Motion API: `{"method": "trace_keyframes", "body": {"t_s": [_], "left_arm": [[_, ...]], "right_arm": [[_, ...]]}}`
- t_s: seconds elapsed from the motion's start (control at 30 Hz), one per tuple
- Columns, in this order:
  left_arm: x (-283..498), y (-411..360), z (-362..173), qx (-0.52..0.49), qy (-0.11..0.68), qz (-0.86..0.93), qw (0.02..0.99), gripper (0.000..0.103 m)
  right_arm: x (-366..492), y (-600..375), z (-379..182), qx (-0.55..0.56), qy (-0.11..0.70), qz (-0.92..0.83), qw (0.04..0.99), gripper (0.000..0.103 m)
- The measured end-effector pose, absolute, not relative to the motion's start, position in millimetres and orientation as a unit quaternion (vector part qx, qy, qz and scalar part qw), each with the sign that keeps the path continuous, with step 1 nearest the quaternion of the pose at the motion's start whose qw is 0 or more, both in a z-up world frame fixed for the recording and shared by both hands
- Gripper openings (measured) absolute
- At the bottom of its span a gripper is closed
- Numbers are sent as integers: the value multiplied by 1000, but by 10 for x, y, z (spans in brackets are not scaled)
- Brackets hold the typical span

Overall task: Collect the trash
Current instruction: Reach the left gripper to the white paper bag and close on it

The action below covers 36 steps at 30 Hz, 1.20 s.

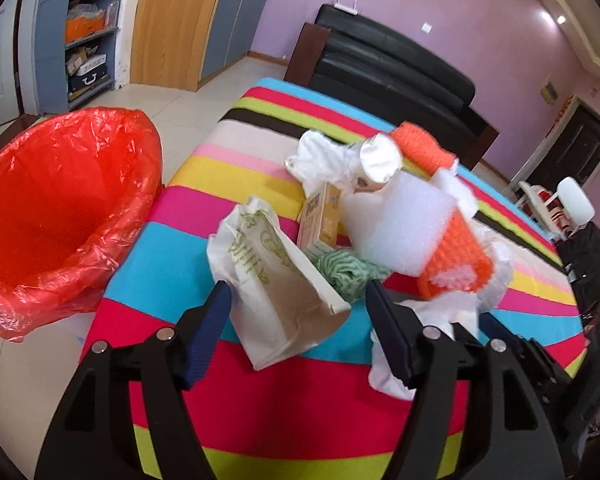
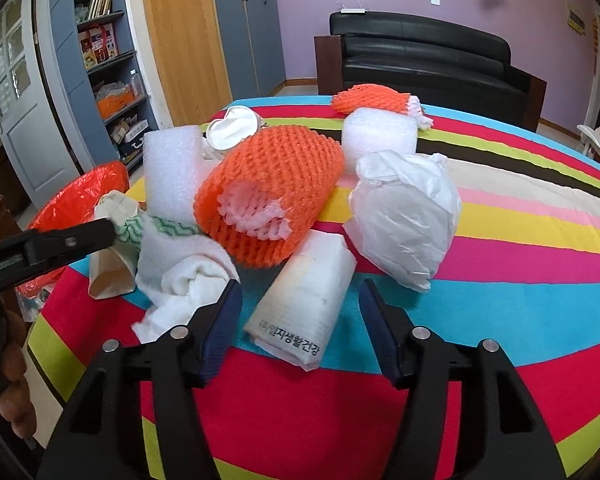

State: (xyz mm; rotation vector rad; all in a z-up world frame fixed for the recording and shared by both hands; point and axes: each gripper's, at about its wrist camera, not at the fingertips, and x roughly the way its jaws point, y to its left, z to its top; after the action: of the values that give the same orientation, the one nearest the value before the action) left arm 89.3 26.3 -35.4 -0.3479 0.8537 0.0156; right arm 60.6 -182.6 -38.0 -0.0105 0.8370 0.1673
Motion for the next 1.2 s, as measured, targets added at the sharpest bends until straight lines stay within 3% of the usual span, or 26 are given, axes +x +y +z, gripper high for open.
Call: {"method": "trace_keyframes", "body": {"t_s": [0.33, 0.5, 0.6, 0.8, 0.97, 1.13, 1.2], "left_arm": [[898, 267, -457, -152, 438, 5, 886, 53], [854, 301, -455, -155, 436, -4, 887, 46], [824, 303, -439, -156, 432, -6, 889, 45], [730, 252, -381, -135, 425, -13, 895, 46], [701, 259, -434, -134, 432, -9, 892, 59], [698, 246, -449, -131, 436, -9, 890, 62], [703, 249, -477, -129, 442, -5, 888, 58]], "right_arm": [[683, -1765, -461, -10, 422, 77, 903, 56], [674, -1780, -468, -4, 425, 84, 901, 40], [646, -1808, -444, 0, 420, 85, 904, 38], [554, -1838, -353, -4, 404, 89, 910, 37], [476, -1849, -273, -4, 390, 92, 916, 37], [397, -1875, -159, -7, 367, 88, 926, 36], [369, -1878, -113, -11, 356, 85, 931, 37]]}}
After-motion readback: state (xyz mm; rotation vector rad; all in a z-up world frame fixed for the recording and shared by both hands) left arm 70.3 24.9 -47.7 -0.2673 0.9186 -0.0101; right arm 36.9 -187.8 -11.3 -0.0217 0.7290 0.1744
